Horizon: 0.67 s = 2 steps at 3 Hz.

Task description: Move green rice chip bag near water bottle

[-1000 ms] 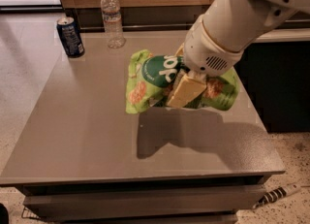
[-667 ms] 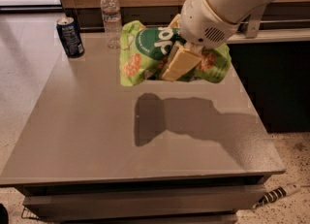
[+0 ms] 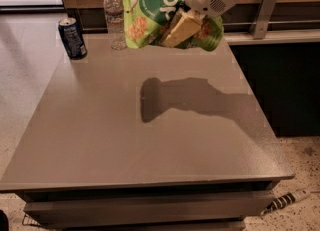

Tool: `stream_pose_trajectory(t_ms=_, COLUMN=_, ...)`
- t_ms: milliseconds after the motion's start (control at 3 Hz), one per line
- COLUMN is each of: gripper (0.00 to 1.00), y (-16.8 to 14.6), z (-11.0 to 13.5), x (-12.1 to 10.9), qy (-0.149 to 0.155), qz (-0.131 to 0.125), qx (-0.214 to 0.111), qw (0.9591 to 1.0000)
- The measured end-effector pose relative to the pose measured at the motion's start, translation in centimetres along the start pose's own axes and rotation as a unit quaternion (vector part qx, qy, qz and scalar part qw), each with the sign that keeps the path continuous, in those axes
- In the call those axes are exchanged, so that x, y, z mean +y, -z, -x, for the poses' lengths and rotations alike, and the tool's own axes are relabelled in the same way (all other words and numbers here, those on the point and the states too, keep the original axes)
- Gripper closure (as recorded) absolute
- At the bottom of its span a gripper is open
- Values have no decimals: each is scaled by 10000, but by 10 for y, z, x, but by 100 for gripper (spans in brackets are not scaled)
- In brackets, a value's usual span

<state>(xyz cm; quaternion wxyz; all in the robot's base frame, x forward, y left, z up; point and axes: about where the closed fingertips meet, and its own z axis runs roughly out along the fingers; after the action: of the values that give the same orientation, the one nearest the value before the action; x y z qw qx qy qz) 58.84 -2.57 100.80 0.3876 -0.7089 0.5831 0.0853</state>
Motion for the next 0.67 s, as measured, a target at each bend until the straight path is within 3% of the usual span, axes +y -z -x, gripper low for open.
stream_pose_trajectory(t_ms=333, gripper=100, y=0, z=0, x=0, qy=0, qz=0, qx=0, qw=10000)
stream_pose_trajectory(t_ms=667, gripper=100, y=-15, z=-26, x=-28, qy=-174, qz=-83, qx=129, qw=9997)
